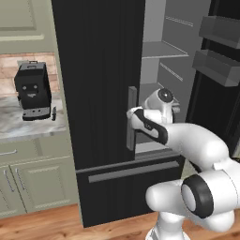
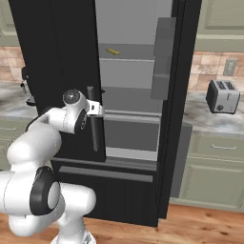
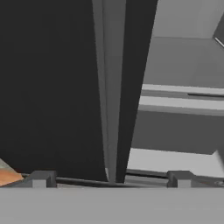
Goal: Retrieve the butter from the fridge and place it on a plate on the dining table. Then retrieve the butter knife by the fridge and place it near the plate.
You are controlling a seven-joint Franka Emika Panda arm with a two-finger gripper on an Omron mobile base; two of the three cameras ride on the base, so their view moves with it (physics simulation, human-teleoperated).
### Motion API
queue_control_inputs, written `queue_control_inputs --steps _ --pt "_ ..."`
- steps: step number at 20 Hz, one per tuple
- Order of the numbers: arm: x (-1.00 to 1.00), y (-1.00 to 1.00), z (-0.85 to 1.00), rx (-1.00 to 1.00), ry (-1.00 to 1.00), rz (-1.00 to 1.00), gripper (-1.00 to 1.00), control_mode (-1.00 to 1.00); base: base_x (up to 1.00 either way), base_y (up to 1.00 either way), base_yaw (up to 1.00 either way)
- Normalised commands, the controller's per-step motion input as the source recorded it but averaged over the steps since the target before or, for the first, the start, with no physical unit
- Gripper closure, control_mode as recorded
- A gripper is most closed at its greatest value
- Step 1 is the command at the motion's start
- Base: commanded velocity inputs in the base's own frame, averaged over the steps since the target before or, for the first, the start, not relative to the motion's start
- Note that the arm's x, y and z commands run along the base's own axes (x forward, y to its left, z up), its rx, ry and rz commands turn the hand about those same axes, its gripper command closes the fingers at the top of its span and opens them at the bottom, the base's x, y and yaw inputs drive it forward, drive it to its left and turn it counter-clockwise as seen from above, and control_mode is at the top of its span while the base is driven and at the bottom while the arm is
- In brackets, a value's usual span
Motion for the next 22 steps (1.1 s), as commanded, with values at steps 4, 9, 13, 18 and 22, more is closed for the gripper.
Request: queue_control_inputs --steps 4,9,13,18,22 --pt "0.59 0.06 0.00 -0.03 -0.08 0.00 -1.00 -1.00 0.00 0.00 0.00" --pt "0.61 0.12 0.00 -0.03 -0.06 0.00 -1.00 -1.00 0.00 0.00 0.00" --pt "0.52 0.01 0.00 -0.01 -0.03 0.00 -1.00 -1.00 0.00 0.00 0.00" --pt "0.50 0.00 0.00 0.00 -0.07 0.01 -1.00 -1.00 0.00 0.00 0.00" --pt "0.50 0.00 0.00 0.00 -0.10 0.01 -1.00 -1.00 0.00 0.00 0.00"
